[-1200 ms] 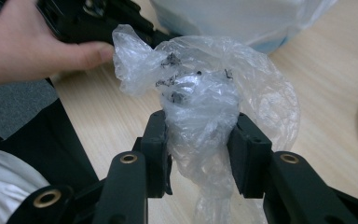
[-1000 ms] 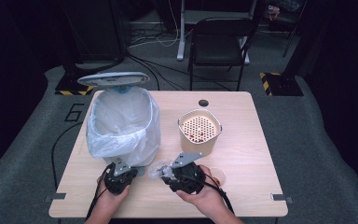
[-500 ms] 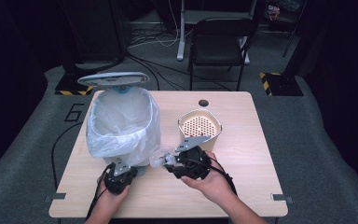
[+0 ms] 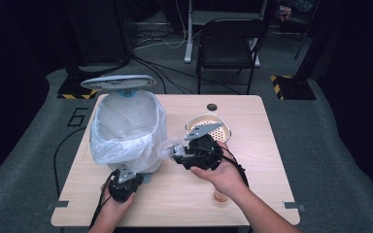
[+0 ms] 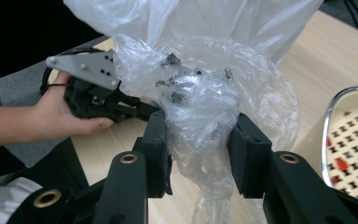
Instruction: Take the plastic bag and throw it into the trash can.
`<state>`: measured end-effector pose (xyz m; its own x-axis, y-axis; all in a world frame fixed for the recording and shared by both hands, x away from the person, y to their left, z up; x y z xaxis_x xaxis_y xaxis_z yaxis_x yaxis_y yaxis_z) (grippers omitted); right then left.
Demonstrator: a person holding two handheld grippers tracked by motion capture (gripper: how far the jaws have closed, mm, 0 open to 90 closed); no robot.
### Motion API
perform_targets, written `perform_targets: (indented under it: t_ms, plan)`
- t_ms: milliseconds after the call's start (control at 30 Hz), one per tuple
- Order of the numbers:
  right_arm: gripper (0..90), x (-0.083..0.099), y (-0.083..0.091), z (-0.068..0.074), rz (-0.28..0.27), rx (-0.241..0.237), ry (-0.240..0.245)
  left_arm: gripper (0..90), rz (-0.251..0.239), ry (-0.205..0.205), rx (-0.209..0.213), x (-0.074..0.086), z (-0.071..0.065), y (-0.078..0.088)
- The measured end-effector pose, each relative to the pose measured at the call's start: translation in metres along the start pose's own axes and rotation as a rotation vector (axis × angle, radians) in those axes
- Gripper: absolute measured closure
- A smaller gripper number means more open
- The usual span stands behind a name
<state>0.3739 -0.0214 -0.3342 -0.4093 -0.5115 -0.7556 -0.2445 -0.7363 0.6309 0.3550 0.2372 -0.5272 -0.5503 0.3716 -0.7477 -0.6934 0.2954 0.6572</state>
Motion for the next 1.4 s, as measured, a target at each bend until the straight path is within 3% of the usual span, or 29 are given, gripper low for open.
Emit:
perform_targets:
  t_ms: [300, 533, 700, 733, 833, 1067, 1400]
  plan:
    - [62.3, -0.023, 0.013, -0.003, -0.018, 0.030, 0.031, 89.0, 0.000, -0.002, -0.003, 0.000, 0.000, 0.000]
    - [62.3, -0.040, 0.015, -0.008, -0.014, 0.025, 0.035, 88.9, -0.003, 0.009, 0.003, 0.000, 0.000, 0.000]
    - [62.4, -0.049, 0.013, -0.012, -0.030, 0.016, 0.026, 88.9, 0.005, -0.008, 0.001, 0.000, 0.000, 0.000]
    - [62.3, -0.050, 0.014, -0.012, -0.029, 0.013, 0.019, 88.9, -0.020, 0.024, 0.000, 0.000, -0.002, -0.001]
    - [62.3, -0.056, 0.013, -0.013, -0.033, 0.006, 0.010, 88.9, -0.020, 0.025, 0.001, 0.000, -0.002, -0.001]
    - [62.3, -0.073, 0.012, -0.013, -0.055, 0.017, 0.032, 88.9, -0.020, 0.030, 0.004, 0.000, -0.002, -0.001]
    - [62.3, -0.086, -0.002, -0.015, -0.071, 0.015, 0.042, 88.9, -0.021, 0.031, 0.004, 0.000, -0.002, -0.001]
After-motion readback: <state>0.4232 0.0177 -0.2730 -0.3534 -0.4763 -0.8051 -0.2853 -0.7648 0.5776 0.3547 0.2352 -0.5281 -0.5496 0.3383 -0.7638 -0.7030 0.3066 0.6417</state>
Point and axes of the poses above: each handheld gripper's, and its own axes: y roughly backward along the jaws, x roughly out of its underside, z roughly to its left, the point moved 2 cm from there along -y, roughly forward along the jaws, and after that the axes turned 9 degrees about -x, right-handed, at the moved point
